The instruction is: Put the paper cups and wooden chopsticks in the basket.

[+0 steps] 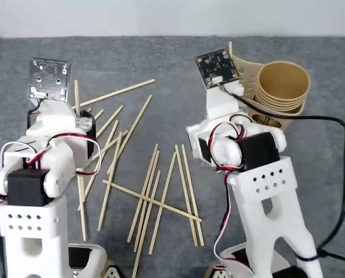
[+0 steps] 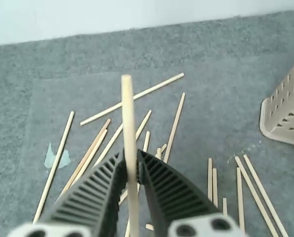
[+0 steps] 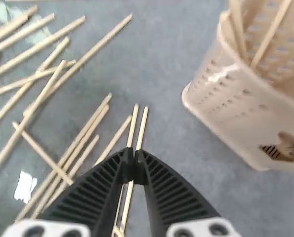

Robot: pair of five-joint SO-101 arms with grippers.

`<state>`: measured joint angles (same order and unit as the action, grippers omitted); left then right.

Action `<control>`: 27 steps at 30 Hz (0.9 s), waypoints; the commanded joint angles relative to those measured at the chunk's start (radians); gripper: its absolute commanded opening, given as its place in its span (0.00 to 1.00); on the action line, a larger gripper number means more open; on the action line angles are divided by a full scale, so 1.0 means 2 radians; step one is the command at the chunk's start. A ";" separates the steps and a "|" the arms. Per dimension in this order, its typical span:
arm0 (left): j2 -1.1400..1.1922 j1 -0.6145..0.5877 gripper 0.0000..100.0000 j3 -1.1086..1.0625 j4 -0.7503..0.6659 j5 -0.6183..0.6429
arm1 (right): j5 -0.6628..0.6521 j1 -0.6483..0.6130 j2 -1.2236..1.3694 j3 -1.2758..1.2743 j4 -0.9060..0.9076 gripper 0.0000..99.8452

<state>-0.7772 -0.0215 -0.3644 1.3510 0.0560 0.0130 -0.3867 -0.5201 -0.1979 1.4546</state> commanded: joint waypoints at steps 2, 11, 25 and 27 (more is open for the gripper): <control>-0.012 0.002 0.01 0.022 0.002 -0.002 | 0.025 -0.010 0.024 -0.071 -0.008 0.15; -0.012 0.000 0.01 0.022 0.044 -0.003 | 0.048 -0.069 0.119 -0.227 -0.204 0.23; -0.013 -0.001 0.01 -0.005 0.058 -0.005 | 0.044 -0.069 0.284 -0.238 -0.322 0.15; -0.013 -0.001 0.01 -0.005 0.058 -0.005 | 0.044 -0.065 0.291 -0.226 -0.313 0.06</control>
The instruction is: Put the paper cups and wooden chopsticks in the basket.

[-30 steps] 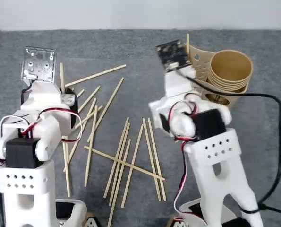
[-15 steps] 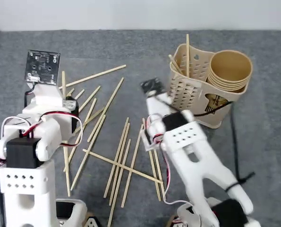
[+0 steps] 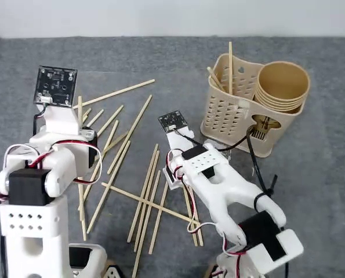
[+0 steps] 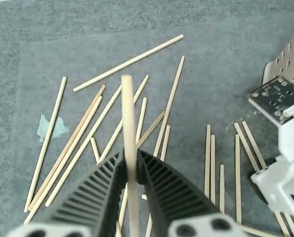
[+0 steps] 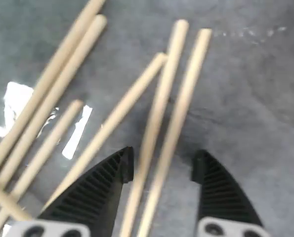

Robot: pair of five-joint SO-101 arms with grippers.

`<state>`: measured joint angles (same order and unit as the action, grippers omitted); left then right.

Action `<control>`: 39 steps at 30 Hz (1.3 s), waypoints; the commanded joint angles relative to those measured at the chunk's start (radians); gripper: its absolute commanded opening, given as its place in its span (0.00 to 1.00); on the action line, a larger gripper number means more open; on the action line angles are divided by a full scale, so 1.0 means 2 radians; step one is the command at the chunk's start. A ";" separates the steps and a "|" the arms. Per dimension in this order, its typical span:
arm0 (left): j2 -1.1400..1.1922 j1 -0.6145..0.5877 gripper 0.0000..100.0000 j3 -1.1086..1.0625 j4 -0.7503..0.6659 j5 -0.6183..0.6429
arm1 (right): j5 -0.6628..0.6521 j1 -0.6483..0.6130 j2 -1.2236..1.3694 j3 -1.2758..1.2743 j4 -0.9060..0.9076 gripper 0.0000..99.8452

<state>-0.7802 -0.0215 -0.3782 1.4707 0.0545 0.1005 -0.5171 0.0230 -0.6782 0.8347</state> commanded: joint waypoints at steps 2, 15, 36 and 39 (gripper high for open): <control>-0.012 -0.001 0.01 0.003 -0.002 -0.004 | 0.001 0.001 0.023 0.020 0.002 0.00; -0.012 0.000 0.01 0.003 -0.002 -0.004 | -0.013 0.003 -0.104 0.037 0.082 0.01; -0.012 0.000 0.01 0.003 -0.002 -0.002 | -0.078 0.115 -0.371 0.293 0.195 0.01; -0.012 0.000 0.01 0.003 -0.002 -0.002 | -0.077 0.134 -0.374 0.302 0.129 0.01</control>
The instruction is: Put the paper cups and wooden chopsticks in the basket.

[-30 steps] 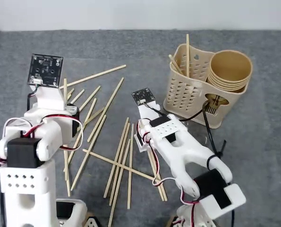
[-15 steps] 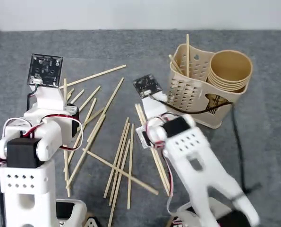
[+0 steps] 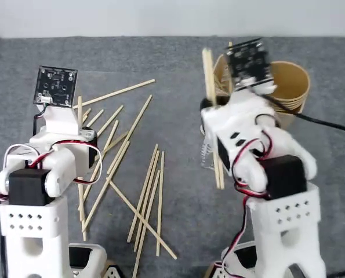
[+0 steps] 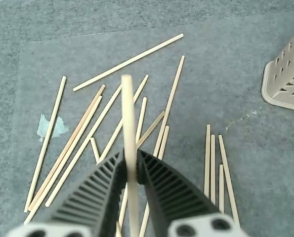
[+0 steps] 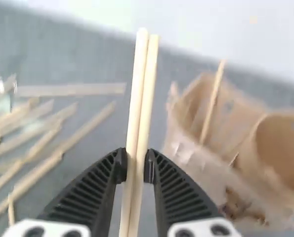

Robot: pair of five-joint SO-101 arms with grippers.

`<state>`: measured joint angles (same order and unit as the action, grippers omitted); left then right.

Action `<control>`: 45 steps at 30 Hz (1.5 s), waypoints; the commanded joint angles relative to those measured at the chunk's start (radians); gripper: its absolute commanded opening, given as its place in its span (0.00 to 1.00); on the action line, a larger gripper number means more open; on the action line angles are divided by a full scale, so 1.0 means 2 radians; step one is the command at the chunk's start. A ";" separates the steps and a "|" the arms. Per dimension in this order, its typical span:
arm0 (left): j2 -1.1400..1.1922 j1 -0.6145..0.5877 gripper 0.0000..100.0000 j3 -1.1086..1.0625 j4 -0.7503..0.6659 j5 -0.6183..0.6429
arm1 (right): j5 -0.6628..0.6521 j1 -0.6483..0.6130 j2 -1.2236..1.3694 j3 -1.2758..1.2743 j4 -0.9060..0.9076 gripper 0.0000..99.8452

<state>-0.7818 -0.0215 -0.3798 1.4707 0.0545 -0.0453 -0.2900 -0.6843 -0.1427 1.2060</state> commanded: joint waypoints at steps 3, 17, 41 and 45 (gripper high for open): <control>-0.011 0.000 0.01 0.003 -0.005 -0.003 | -0.005 0.038 -0.016 0.034 -0.136 0.01; -0.011 0.003 0.01 0.003 -0.005 -0.003 | -0.012 0.104 -0.014 -0.169 -0.563 0.01; -0.010 0.005 0.01 0.053 -0.024 0.000 | -0.025 0.102 -0.075 -0.307 -0.474 0.19; -0.006 0.017 0.01 0.069 -0.056 -0.002 | 0.005 0.089 -0.127 -0.311 -0.330 0.11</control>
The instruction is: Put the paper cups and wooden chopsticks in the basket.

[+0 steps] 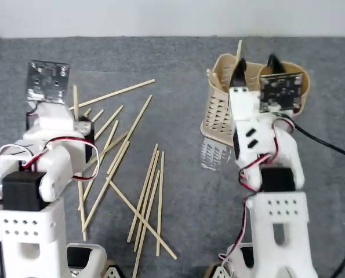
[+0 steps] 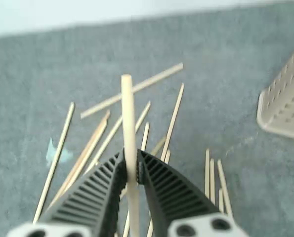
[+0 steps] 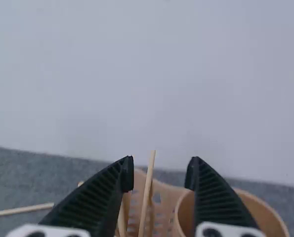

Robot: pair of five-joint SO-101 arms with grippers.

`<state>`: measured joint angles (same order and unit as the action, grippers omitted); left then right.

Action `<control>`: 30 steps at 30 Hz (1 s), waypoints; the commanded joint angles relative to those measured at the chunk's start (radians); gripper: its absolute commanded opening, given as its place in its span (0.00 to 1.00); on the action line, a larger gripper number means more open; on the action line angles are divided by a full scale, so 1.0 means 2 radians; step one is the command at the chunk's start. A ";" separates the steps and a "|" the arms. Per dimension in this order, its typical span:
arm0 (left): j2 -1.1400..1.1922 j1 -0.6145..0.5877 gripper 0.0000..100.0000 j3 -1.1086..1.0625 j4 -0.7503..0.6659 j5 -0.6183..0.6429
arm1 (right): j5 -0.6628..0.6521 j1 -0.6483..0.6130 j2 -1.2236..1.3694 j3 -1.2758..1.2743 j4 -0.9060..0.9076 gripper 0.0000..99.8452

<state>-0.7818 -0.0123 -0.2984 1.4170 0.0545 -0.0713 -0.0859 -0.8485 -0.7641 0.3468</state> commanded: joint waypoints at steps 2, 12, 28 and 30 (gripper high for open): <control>-0.007 0.029 0.01 0.030 -0.044 -0.002 | 0.018 -0.030 -0.071 -0.018 0.155 0.07; -0.006 0.127 0.01 0.029 -0.206 0.000 | 0.018 -0.119 -0.208 -0.265 0.120 0.01; 0.100 0.261 0.01 0.031 -0.575 0.000 | 0.022 -0.134 -0.406 -0.457 0.088 0.01; 0.130 0.275 0.01 0.031 -0.609 0.000 | 0.022 -0.141 -0.422 -0.463 0.096 0.01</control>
<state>-0.5915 0.5002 -0.2846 0.3122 0.0560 -0.0376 -0.3529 -1.6402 -1.6740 0.5370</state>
